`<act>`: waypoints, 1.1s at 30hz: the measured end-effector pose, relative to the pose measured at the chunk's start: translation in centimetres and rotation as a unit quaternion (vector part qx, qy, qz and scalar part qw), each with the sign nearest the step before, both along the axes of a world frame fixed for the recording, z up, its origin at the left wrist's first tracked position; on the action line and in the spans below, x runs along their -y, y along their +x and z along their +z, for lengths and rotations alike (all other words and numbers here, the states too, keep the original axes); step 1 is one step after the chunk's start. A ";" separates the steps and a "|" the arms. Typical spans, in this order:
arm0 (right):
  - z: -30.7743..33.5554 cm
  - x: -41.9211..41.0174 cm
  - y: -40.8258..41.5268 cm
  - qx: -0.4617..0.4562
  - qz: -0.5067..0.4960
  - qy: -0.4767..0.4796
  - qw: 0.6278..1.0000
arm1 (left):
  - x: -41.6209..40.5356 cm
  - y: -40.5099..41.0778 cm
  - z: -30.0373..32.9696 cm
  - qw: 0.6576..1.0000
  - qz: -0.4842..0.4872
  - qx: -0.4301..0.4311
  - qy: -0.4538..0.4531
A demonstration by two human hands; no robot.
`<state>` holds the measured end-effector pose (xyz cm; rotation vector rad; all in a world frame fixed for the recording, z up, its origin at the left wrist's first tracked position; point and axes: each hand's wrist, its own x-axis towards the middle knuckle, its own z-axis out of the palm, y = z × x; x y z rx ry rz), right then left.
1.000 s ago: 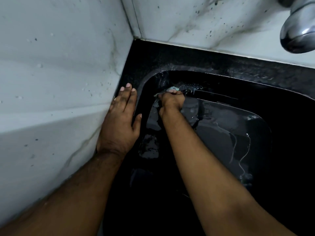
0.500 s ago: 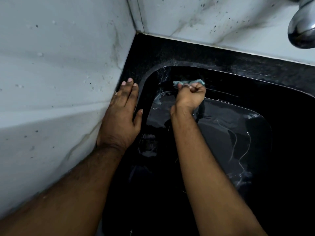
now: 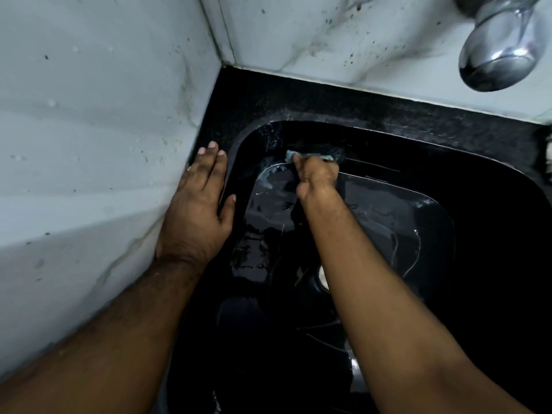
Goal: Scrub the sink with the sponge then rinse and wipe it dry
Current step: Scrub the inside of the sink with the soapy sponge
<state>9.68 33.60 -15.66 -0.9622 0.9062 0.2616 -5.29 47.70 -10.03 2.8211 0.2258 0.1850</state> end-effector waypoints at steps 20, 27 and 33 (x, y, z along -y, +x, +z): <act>0.2 1.1 0.2 0.020 -0.026 -0.036 0.999 | 0.0 0.2 0.1 1.000 -0.002 -0.008 0.000; 3.0 3.4 0.4 0.072 -0.084 0.040 0.993 | -0.4 0.3 -0.2 1.000 -0.004 -0.001 0.012; 3.0 6.9 0.1 -0.003 -0.049 0.063 0.997 | -0.4 0.4 -0.2 1.000 -0.008 0.004 0.013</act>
